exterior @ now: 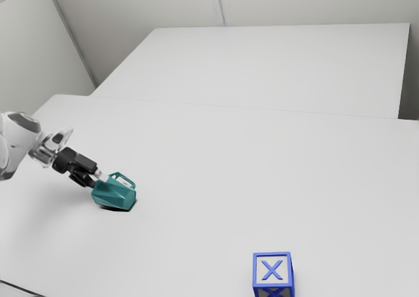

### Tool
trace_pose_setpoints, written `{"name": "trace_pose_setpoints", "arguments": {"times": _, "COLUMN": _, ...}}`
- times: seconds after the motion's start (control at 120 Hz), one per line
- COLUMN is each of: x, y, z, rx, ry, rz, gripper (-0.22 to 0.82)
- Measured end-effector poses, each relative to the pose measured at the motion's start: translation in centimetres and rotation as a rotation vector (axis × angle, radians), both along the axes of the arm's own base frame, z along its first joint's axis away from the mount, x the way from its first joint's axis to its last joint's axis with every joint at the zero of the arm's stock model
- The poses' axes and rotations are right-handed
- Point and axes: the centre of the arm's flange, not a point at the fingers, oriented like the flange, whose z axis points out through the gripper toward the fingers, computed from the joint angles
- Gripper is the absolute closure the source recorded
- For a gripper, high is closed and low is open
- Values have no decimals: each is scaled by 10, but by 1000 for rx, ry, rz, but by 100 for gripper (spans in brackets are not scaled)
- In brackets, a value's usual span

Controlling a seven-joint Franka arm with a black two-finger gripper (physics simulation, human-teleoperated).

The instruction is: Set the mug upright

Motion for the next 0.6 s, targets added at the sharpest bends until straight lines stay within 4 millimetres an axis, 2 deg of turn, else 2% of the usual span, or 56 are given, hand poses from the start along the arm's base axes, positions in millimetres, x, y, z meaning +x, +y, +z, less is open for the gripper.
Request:
{"name": "trace_pose_setpoints", "arguments": {"times": 0.258, "x": -4, "y": -6, "z": -11, "rx": -44, "ry": -4, "rz": 21, "gripper": 1}}
{"name": "trace_pose_setpoints", "arguments": {"times": 0.6, "x": -4, "y": -10, "z": -14, "rx": -54, "ry": -15, "rz": 25, "gripper": 24}}
